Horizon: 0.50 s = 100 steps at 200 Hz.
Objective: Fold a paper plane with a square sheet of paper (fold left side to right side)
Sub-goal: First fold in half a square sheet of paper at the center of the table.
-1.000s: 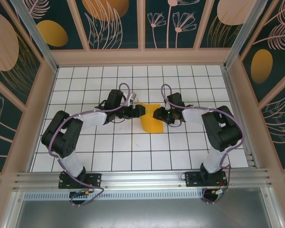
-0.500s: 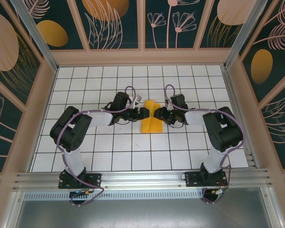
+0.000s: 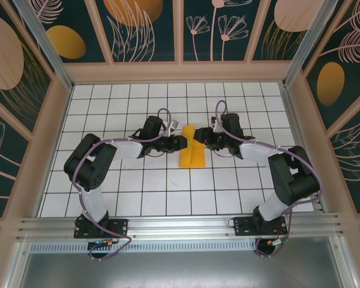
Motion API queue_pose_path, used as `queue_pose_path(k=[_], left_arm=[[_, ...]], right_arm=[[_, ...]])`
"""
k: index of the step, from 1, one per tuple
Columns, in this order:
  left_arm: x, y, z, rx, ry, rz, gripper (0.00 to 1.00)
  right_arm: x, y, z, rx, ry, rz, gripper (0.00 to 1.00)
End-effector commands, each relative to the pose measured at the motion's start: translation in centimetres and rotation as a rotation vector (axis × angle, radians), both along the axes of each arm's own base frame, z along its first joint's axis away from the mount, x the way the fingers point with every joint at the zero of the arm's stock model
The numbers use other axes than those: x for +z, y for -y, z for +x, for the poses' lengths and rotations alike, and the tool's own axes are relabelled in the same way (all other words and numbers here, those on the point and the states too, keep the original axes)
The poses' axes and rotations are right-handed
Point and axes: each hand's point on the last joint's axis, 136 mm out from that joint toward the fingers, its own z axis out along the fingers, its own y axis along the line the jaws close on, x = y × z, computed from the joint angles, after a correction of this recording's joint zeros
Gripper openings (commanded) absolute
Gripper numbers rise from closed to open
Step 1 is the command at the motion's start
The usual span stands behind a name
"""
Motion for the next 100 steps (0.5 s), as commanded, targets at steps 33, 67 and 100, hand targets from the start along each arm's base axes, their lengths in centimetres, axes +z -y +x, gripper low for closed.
queue_pose_path(k=[33, 67, 100], left_arm=[[0.6, 0.6, 0.8, 0.007, 0.029, -0.015, 0.36], [0.7, 0.5, 0.8, 0.009, 0.031, -0.015, 0.34], [1.1, 0.5, 0.8, 0.013, 0.04, -0.018, 0.34]], right_arm=[[-1.4, -2.1, -0.8, 0.031, -0.055, 0.048, 0.45], [-2.2, -2.1, -0.9, 0.027, -0.073, 0.032, 0.28], [-3.0, -1.5, -0.6, 0.015, -0.08, -0.01, 0.1]])
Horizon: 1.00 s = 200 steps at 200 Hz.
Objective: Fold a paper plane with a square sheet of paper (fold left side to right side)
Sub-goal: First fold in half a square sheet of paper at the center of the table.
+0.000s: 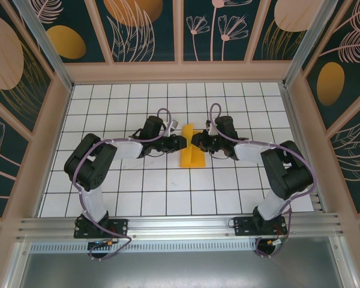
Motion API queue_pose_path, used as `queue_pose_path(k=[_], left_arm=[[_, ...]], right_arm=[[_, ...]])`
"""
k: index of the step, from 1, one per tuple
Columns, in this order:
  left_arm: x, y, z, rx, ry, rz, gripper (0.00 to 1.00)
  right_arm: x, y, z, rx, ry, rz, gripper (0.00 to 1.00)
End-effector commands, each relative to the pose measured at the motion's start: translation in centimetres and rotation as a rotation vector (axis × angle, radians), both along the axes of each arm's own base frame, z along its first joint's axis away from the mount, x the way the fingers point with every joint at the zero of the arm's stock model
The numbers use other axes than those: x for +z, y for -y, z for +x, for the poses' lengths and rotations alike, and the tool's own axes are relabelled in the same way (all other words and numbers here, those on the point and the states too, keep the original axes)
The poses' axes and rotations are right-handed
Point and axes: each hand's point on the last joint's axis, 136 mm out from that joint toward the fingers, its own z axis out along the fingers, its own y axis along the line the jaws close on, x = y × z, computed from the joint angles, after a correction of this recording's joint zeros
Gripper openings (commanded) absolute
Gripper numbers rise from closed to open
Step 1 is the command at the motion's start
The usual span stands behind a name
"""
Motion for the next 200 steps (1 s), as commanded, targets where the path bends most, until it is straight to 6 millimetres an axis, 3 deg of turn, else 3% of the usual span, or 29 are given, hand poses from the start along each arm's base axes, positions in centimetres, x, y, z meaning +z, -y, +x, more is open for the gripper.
queue_pose_path(k=[1, 19, 55, 125, 139, 200], left_arm=[[1.4, 0.6, 0.6, -0.004, 0.039, -0.028, 0.34], [1.6, 0.4, 0.6, 0.005, 0.047, -0.018, 0.34], [2.3, -0.9, 0.8, 0.043, 0.095, 0.051, 0.46], [-3.2, -2.6, 1.1, 0.099, 0.012, 0.221, 0.53], [-2.5, -2.2, 2.2, 0.106, 0.032, 0.231, 0.54], [-4.0, -1.1, 3.2, 0.097, 0.011, 0.287, 0.57]], right_arm=[[-1.0, 0.2, -0.1, 0.002, -0.012, -0.034, 0.1], [-1.3, 0.7, 0.2, -0.005, -0.012, -0.053, 0.04], [-2.0, 2.2, 1.1, -0.023, 0.001, -0.132, 0.02], [-4.8, 4.1, 2.1, -0.031, -0.038, -0.25, 0.04], [-5.1, 4.5, 2.2, -0.04, -0.039, -0.257, 0.04], [-5.9, 5.3, 2.2, -0.051, -0.056, -0.294, 0.05]])
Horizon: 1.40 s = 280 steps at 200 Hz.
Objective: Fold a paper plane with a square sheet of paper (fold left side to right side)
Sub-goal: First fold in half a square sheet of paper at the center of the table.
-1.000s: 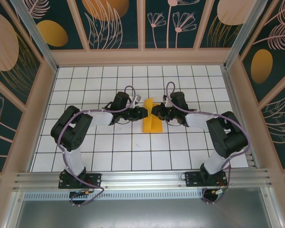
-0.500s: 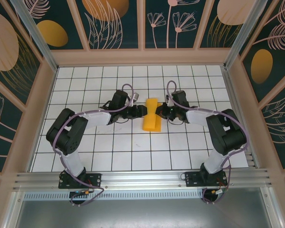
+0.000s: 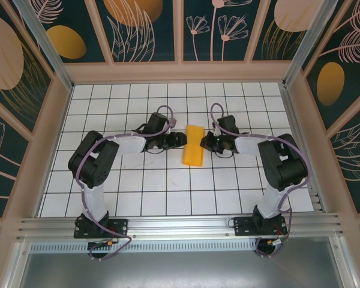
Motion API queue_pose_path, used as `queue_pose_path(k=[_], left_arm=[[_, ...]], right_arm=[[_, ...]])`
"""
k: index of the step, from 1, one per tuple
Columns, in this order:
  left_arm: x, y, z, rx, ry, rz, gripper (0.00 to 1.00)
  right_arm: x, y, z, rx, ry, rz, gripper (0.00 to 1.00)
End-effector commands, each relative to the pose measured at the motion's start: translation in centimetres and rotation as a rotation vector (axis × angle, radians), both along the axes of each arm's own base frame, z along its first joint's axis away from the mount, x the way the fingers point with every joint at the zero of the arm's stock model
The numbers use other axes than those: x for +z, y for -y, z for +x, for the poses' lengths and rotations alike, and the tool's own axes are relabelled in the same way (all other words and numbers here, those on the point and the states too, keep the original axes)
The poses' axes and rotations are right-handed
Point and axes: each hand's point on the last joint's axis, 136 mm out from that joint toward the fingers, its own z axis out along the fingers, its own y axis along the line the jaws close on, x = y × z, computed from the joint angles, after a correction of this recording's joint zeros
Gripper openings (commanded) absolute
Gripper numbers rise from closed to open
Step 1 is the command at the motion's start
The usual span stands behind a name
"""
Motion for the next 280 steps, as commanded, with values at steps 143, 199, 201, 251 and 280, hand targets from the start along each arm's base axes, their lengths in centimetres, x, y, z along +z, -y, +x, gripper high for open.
queue_pose_path(k=[143, 199, 201, 251, 280], left_arm=[[-4.7, 1.6, 0.0, -0.028, -0.053, 0.199, 0.4], [-5.5, 1.6, -0.2, -0.04, -0.062, 0.235, 0.39], [-5.5, 1.7, -0.3, -0.042, -0.061, 0.236, 0.39], [-6.0, 1.5, -0.4, -0.051, -0.064, 0.259, 0.39], [-6.0, 1.5, -0.4, -0.052, -0.063, 0.261, 0.39]], right_arm=[[0.8, 1.4, 0.7, -0.008, 0.044, -0.065, 0.31], [2.0, 5.0, 0.1, -0.082, 0.079, -0.159, 0.36], [2.1, 5.2, 0.1, -0.085, 0.08, -0.16, 0.36], [2.6, 7.4, -0.7, -0.137, 0.09, -0.172, 0.37], [2.8, 7.5, -0.9, -0.141, 0.093, -0.165, 0.38]])
